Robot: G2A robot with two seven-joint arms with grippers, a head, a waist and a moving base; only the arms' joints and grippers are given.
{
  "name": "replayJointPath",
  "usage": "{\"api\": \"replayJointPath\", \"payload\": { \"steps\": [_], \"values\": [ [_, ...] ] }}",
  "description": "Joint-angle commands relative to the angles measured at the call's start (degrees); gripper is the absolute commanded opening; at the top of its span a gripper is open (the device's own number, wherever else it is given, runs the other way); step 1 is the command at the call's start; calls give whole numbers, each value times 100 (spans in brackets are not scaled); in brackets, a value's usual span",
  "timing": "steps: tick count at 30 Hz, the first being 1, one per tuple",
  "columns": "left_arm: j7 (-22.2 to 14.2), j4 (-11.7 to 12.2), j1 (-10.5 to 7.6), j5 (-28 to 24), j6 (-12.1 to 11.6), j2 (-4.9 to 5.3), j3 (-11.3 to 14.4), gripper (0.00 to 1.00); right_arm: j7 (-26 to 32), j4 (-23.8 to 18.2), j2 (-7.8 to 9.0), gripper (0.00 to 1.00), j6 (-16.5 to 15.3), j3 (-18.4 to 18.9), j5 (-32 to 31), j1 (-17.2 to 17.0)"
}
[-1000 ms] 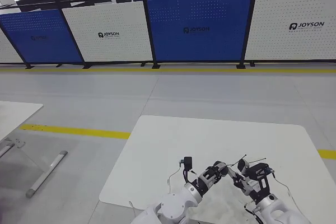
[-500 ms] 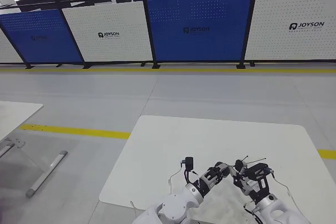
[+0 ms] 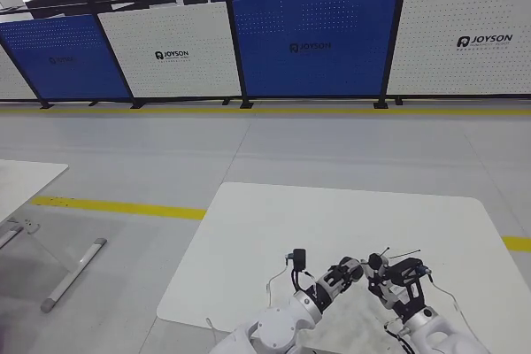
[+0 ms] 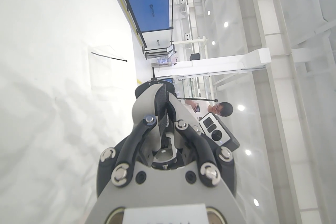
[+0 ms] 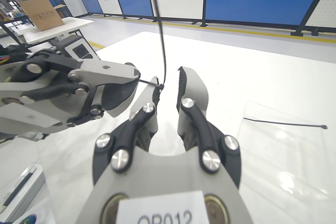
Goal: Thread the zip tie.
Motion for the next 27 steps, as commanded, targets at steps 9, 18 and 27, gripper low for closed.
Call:
{"api": "replayJointPath", "payload": {
  "steps": [9,18,27],
  "values": [
    [110,-2,3,42,-87,-24,27,0,-16,24,-20,0,-58,34,-4,-14],
    [98,-81,53,85,-341,-34,44,0,37,67,-41,0,-106,22,-70,12],
    [151,-69,87,103,-394,-33,-15,0,33,130,-59,0,-188,45,-54,25]
  ]
}}
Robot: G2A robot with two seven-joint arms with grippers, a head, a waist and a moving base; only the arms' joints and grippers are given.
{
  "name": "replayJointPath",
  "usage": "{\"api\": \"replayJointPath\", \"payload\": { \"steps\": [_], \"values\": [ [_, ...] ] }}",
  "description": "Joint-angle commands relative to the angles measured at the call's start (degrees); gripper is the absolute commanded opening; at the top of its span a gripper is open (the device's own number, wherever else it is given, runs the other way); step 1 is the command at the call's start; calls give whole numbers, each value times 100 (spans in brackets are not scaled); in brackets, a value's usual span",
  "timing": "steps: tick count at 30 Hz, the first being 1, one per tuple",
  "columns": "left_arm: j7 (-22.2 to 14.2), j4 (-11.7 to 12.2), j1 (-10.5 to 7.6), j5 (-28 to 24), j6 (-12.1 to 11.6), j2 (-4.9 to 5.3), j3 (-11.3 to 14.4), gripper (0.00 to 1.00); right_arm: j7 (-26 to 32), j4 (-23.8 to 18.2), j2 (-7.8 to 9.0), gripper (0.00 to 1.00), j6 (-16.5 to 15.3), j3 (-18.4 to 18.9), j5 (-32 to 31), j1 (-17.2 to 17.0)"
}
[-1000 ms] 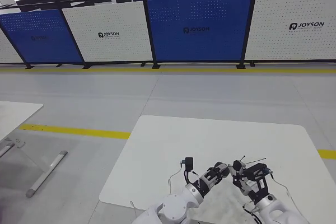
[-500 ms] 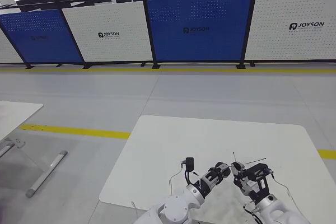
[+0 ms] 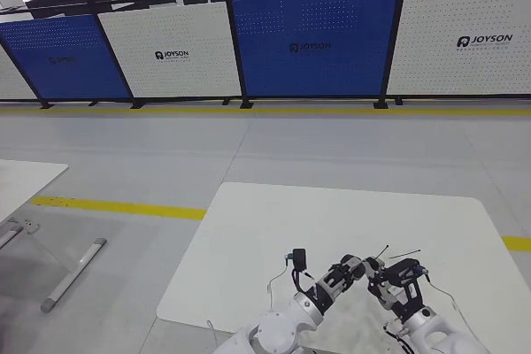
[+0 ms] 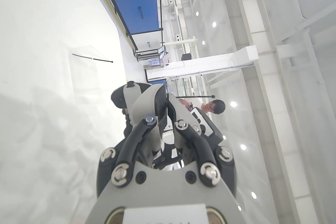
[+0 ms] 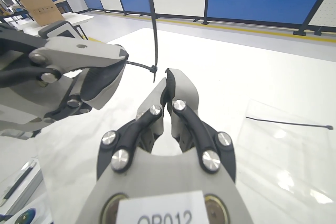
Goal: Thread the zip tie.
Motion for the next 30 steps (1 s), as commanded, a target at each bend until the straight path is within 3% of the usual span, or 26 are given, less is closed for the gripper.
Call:
{"api": "replayJointPath", "payload": {
  "steps": [1,2,11,14,22,30],
  "values": [
    [14,26,-5,-20,3,-4,-9,0,-5,10,0,2,-33,29,38,-7],
    [20,34,-8,-23,1,-6,-10,0,-7,12,0,11,-46,43,48,-12],
    [89,104,-56,-55,22,-33,-7,0,-3,32,-11,26,-53,84,26,-39],
    [99,114,-65,-47,20,-41,0,0,-38,25,-19,24,-22,99,44,-50],
    [113,156,-78,-37,24,-56,3,0,-71,-42,-28,30,-58,134,32,-90],
    [140,181,-72,39,10,-70,28,0,-123,-94,-39,24,-63,164,32,-131]
  ]
}}
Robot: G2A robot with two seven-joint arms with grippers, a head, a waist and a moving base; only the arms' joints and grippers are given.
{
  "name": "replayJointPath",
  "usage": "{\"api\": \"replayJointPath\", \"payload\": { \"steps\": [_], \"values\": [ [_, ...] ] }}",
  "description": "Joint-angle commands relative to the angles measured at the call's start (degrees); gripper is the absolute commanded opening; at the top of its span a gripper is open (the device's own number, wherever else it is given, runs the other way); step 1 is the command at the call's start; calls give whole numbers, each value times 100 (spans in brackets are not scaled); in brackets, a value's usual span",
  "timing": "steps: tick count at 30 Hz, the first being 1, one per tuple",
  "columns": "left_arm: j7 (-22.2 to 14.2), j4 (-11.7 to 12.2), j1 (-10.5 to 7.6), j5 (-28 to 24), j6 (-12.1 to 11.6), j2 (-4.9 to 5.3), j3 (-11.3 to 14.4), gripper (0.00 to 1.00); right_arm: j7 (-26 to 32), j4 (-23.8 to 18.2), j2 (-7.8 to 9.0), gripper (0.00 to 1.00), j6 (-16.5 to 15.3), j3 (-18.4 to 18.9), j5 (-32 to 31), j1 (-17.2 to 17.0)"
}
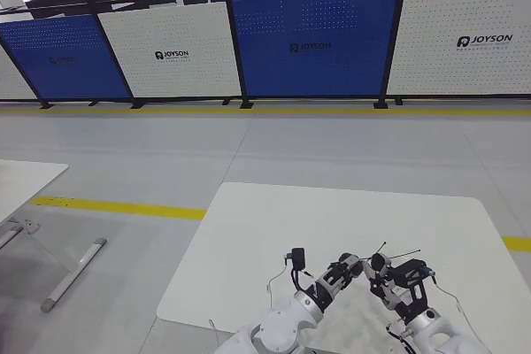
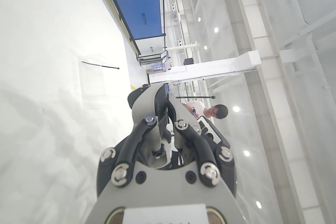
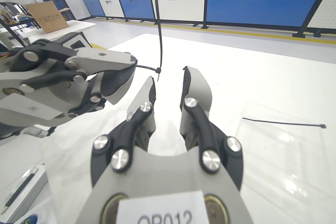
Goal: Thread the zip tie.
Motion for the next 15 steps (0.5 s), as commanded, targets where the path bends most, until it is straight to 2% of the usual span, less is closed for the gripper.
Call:
{"api": "replayJointPath", "payload": {
  "steps": [1,7,10,15],
  "values": [
    [-2,12,0,7,0,-3,4,0,-4,-8,-3,24,-2,6,1,-4],
    [-4,20,5,41,-6,-12,18,0,3,-45,-13,19,-1,17,-5,-10],
    [2,13,13,65,-15,-15,20,0,8,-61,-18,1,1,19,-8,-13],
    [-2,1,20,75,-24,-19,14,0,1,-66,-27,0,-11,24,-10,-16]
  ]
}}
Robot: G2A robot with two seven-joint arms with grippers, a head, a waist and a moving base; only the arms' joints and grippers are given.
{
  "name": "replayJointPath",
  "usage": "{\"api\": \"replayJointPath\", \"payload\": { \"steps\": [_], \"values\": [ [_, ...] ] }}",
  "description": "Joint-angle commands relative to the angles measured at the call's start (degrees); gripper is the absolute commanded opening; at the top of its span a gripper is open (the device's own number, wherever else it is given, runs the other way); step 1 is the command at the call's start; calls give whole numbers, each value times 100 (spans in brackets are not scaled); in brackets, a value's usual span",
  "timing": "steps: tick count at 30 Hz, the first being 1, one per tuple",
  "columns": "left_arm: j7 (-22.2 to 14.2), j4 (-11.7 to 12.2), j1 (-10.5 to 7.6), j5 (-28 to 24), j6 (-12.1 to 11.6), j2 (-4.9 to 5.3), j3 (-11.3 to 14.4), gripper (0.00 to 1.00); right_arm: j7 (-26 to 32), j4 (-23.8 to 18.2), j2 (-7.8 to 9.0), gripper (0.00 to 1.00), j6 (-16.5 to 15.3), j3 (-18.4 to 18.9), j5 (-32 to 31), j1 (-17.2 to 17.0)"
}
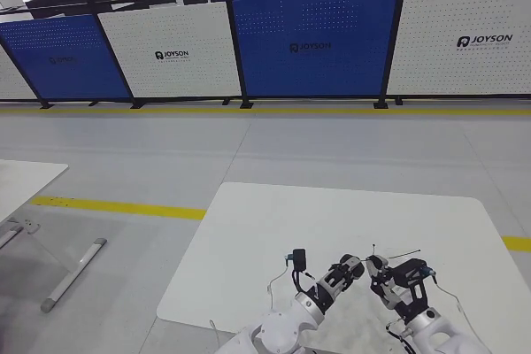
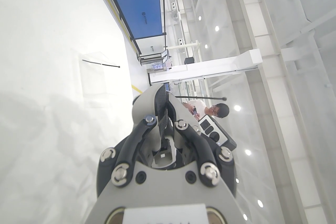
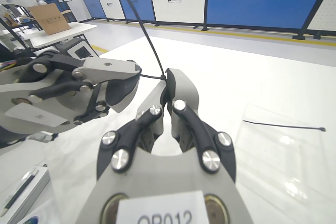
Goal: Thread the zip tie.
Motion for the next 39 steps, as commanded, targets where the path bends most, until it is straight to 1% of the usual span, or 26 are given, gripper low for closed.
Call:
{"api": "replayJointPath", "payload": {
  "steps": [1,6,12,20,30,39],
  "values": [
    [-3,-4,3,4,-5,-2,-2,0,-3,2,-3,0,-7,2,-4,-1],
    [9,-42,23,37,-74,-6,-1,0,17,21,-9,0,-15,-4,-53,-4],
    [47,-111,86,122,-208,-2,-13,0,60,80,-29,0,7,-79,-145,37],
    [4,-217,170,133,-394,10,-59,0,70,131,-46,0,29,-115,-224,62],
    [-31,-431,349,188,-617,45,-152,0,83,176,-62,0,98,-153,-440,73],
    [-62,-677,570,320,-813,91,-225,0,86,192,-74,0,104,-165,-554,78]
  ]
}}
